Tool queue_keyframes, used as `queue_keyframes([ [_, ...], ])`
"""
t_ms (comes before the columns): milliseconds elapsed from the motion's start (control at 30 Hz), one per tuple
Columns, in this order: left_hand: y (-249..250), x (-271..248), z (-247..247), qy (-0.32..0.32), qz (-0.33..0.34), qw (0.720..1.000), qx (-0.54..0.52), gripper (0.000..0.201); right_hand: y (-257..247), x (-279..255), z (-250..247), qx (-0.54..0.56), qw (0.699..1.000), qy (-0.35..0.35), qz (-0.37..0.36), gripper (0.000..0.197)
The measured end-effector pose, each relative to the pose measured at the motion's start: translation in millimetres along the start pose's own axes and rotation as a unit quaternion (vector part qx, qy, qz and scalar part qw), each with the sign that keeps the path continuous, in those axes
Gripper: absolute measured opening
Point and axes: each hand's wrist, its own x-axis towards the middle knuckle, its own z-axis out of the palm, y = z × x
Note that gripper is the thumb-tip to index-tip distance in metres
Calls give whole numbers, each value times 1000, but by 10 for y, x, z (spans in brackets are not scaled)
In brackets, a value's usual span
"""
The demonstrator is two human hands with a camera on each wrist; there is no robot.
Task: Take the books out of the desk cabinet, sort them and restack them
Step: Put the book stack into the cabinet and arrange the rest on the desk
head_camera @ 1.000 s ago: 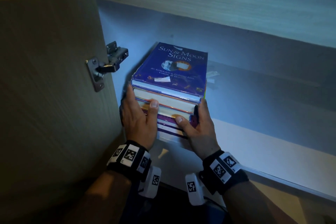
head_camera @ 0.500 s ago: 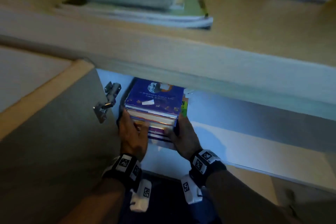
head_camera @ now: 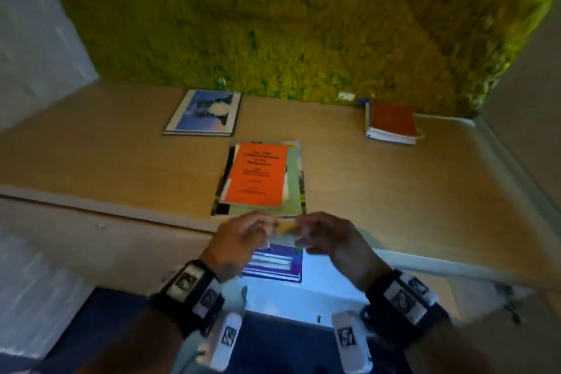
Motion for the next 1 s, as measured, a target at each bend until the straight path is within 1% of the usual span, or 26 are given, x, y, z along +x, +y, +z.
queue_keyframes([
  [33,166,97,-142,34,-7,999,4,18,-170,123,-28,14,1000,23,5,26],
  [67,287,203,-247,64,-8,998,10,16,-296,236,-63,-1,999,46,13,22],
  [133,412,411,-400,106,-34,992,52,20,-358,472,-119,-62,995,72,37,15],
  [167,410,516,-451,107,-58,989,79,26,-337,594,-131,-84,992,76,50,19],
  [233,323,662,-495,109,-105,979,140,47,-285,785,-118,-147,983,83,71,43],
  [267,241,736,-527,112,-133,969,176,57,-266,845,-108,-178,977,86,74,52],
  [300,174,802,-531,116,-167,959,197,65,-239,886,-102,-193,974,91,77,54],
  [333,88,874,-543,123,-202,951,200,67,-234,922,-95,-197,973,91,83,53],
  [400,6,958,-521,127,-250,942,183,54,-194,1006,-106,-177,975,78,108,46],
  [433,-69,1024,-511,123,-260,942,175,49,-184,1054,-120,-170,976,68,122,43],
  [467,-129,1075,-499,115,-262,943,172,54,-158,1111,-143,-168,975,57,131,41],
  [500,-162,1114,-480,108,-267,942,175,65,-140,1168,-164,-168,975,48,137,42],
  [533,-193,1142,-473,113,-275,938,176,75,-116,1234,-181,-169,975,39,140,44],
  [600,-169,1159,-448,144,-296,923,197,77,-97,1320,-171,-185,972,34,140,52],
  [667,-56,1137,-418,184,-316,910,197,81,-47,1427,-156,-220,964,52,141,63],
  [733,-70,1180,-441,203,-326,910,159,86,4,1540,-176,-248,951,81,165,73],
  [767,-84,1202,-458,199,-330,911,145,87,19,1592,-194,-256,944,92,186,78],
  [800,-116,1222,-479,192,-335,914,127,84,57,1656,-219,-259,939,96,203,83],
  [833,-144,1233,-480,181,-332,919,114,75,49,1670,-224,-257,938,95,211,89],
  [900,-155,1204,-437,168,-307,932,92,52,111,1735,-222,-244,944,90,204,100],
  [933,-169,1179,-408,166,-292,939,78,44,138,1744,-217,-238,947,87,198,101],
  [1000,-157,1132,-359,164,-276,945,64,41,175,1742,-219,-226,952,87,188,101],
])
